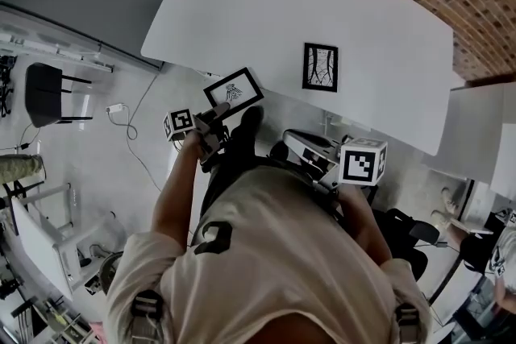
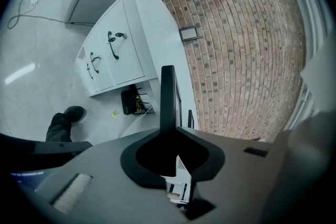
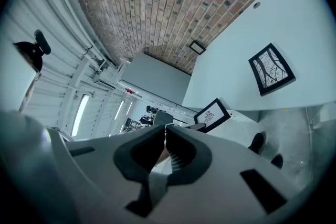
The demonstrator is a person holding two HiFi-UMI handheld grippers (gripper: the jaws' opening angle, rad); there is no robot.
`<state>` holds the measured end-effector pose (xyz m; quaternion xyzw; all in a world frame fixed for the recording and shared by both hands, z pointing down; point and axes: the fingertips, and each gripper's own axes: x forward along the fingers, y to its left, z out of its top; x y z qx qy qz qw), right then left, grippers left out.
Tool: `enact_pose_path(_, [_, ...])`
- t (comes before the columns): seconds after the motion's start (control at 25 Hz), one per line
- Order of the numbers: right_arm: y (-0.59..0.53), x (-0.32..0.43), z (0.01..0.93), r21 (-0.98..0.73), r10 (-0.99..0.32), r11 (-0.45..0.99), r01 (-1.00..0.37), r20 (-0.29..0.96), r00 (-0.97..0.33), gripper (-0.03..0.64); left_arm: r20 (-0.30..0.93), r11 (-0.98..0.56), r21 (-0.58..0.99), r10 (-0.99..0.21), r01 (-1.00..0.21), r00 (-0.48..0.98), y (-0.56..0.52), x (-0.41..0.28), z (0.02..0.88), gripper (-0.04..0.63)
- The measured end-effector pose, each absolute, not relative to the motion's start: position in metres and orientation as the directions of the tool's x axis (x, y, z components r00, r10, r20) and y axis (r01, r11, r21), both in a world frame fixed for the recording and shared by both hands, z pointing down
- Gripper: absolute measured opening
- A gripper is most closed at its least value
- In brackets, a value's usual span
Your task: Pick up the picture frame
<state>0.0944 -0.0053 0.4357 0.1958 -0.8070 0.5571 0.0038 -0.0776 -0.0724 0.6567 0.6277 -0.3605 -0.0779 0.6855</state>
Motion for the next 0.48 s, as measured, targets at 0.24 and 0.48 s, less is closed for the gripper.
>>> enact_pose_path(0.24, [-0.003, 0.090, 0.433, -0.890, -0.316, 0.316, -0.329, 0.229, -0.921, 0.006, 0.378, 0.195, 0.925, -0.570, -0.327, 0.729, -0.075, -0.079, 0.643, 0.032])
enact_pose_path(0.48, [-0.011, 0.088, 0.432, -0.887, -0.363, 0.287, -0.361, 0.248, -0.898, 0.006, 0.334, 0.165, 0.942, -0.566, -0.293, 0.754, -0.086, -0.084, 0.633, 0.025])
